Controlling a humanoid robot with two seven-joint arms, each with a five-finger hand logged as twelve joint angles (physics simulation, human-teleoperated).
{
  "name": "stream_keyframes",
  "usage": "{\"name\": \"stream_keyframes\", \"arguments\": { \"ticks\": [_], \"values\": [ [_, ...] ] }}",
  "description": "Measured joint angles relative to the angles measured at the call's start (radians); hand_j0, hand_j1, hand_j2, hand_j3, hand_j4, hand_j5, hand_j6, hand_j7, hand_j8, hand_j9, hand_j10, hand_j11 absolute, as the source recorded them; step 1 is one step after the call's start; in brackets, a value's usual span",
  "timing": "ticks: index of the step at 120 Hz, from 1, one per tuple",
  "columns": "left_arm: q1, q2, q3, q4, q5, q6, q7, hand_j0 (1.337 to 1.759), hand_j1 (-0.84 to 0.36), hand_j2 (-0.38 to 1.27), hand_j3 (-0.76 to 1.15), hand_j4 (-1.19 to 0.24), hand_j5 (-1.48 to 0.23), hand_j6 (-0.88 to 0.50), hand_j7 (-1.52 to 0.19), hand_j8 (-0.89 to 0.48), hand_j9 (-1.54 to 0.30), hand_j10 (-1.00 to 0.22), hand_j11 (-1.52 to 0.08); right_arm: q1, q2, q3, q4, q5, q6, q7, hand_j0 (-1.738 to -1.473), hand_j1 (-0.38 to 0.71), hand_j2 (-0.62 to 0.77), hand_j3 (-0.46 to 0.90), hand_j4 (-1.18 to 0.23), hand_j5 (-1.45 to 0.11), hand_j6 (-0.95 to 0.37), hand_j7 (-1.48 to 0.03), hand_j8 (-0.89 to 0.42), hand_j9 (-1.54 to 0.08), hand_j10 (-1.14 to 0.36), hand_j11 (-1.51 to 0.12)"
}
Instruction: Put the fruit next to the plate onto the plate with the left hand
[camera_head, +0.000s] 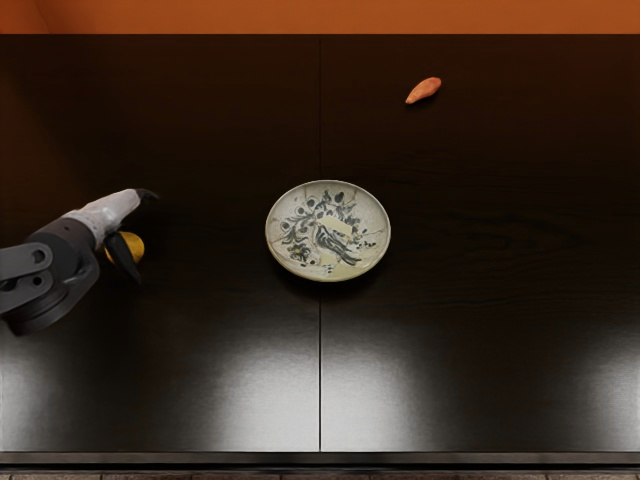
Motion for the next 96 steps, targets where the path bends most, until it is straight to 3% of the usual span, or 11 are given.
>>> {"name": "stream_keyframes", "arguments": {
  "ticks": [48, 96],
  "values": [
    [-0.001, 0.012, 0.002, 0.010, -0.005, -0.008, 0.000, 1.658, -0.10, 0.08, 0.00, -0.38, -0.49, -0.38, -0.49, -0.38, -0.49, -0.38, -0.49, 0.000, 0.000, 0.000, 0.000, 0.000, 0.000, 0.000, -1.658, -0.33, 0.00, 0.00, -0.01, -0.02, -0.01, -0.02, -0.01, -0.02, -0.01, -0.02],
    [-0.005, 0.016, 0.002, 0.026, -0.018, -0.039, 0.000, 1.657, -0.23, 0.09, 0.00, -0.50, -0.66, -0.50, -0.66, -0.49, -0.66, -0.50, -0.66, 0.000, 0.000, 0.000, 0.000, 0.000, 0.000, 0.000, -1.658, -0.33, 0.00, 0.00, -0.01, -0.02, -0.01, -0.02, -0.01, -0.02, -0.01, -0.02]
  ]
}}
